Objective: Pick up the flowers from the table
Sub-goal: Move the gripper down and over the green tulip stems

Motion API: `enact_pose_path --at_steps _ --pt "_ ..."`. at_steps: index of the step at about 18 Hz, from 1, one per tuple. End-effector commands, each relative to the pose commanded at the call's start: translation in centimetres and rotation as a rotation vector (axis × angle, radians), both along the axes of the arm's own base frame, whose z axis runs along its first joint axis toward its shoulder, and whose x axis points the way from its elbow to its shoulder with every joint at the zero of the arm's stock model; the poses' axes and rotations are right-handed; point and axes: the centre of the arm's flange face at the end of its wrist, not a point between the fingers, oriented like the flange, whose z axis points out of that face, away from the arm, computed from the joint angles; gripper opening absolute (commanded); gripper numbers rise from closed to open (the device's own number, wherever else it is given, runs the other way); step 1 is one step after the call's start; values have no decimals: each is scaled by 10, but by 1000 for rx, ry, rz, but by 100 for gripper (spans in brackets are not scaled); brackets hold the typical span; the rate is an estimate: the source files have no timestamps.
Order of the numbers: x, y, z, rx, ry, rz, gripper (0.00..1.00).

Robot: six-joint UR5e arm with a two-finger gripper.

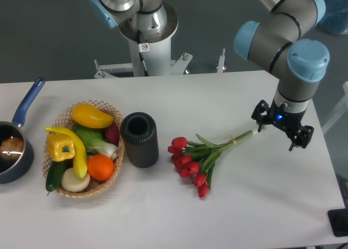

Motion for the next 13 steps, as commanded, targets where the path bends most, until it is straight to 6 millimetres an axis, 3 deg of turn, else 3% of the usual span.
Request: enact_pose_path --at_steps 3,6,13 --pt "5 4 -2 -11 -1 -2 100" --pt "18 21 -6 -13 -8 -34 100" --pt "62 -3 -67 -32 -70 -27 100"
